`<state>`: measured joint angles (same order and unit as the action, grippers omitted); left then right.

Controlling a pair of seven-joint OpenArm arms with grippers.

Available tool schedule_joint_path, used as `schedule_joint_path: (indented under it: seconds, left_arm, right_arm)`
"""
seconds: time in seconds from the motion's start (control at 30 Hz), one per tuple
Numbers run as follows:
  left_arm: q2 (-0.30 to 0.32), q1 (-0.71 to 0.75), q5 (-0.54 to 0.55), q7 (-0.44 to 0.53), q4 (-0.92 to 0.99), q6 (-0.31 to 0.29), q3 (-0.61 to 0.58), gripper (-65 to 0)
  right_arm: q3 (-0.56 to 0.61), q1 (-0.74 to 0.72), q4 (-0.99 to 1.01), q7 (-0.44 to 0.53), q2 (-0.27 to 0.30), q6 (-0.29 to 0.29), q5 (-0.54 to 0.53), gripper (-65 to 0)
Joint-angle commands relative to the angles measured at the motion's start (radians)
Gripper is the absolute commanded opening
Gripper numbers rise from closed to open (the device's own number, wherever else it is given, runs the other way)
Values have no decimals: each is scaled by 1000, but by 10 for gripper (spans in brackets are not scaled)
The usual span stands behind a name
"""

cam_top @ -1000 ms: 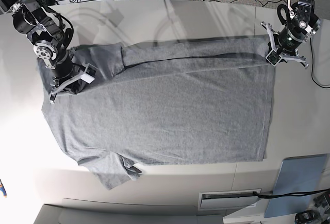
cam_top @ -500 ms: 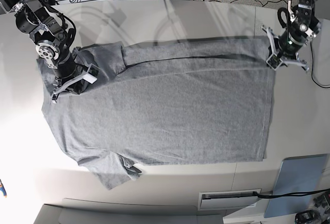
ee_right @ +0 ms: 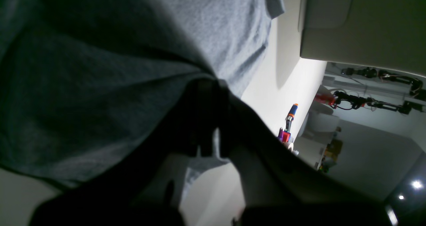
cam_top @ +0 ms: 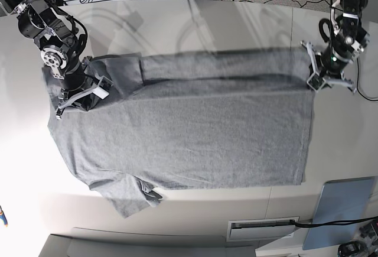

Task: Fold the T-shirt properly
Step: 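Pull the shoulder corners back and fold the collar edge under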

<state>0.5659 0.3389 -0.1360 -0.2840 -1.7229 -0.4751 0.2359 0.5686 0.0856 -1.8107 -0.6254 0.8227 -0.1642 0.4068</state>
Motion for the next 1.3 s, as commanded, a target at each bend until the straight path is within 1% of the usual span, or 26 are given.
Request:
schedule_joint_path:
  seconds: [0.0,0.33,0.43,0.63,0.87,0.9,1.0,1.03,1.1,1.13,1.17,1.2,1.27]
  left_arm:
    - [19,-8,3,8,-15,11,8,-650]
    - [38,-10,3,15,-15,13,8,-650]
    - [44,-10,3,14,-15,35,8,-650]
    - [47,-21,3,14,-15,33,8,-650]
    - [47,-29,72,-9,-15,34,8,-650]
    - [47,-29,74,-9,-15,34,8,-642]
    - [47,-29,74,-9,-15,34,8,-455]
    - [47,-29,74,-9,-15,33,8,-400]
    - [47,-29,74,-9,-15,30,8,-323]
    - [47,-29,74,-11,-15,30,8,-306]
    - [47,-29,74,-16,-15,30,8,-303]
    - [47,-29,74,-17,-15,30,8,-303]
    - [47,-28,74,-17,-15,30,8,-303]
  right_arm:
    - [-12,-16,-8,-2,19,19,13,-650]
    - [-12,-16,-8,-2,19,19,12,-650]
    - [-12,-16,-8,-2,19,19,12,-650]
    - [-12,-16,-8,-2,19,19,12,-650]
    - [-12,-16,-8,-11,19,19,12,-650]
    - [-12,-17,-8,-11,19,19,12,-650]
    - [-12,-17,-8,-10,19,19,12,-650]
    - [-12,-17,-8,-10,19,19,12,-627]
    - [-12,-17,-8,-10,19,19,12,-476]
    - [-12,-17,-8,-10,19,20,12,-412]
    - [-12,-17,-8,-10,19,26,12,-373]
    - [-12,-17,-8,-10,19,40,12,-361]
    - [-12,-17,-8,-12,19,80,12,-361]
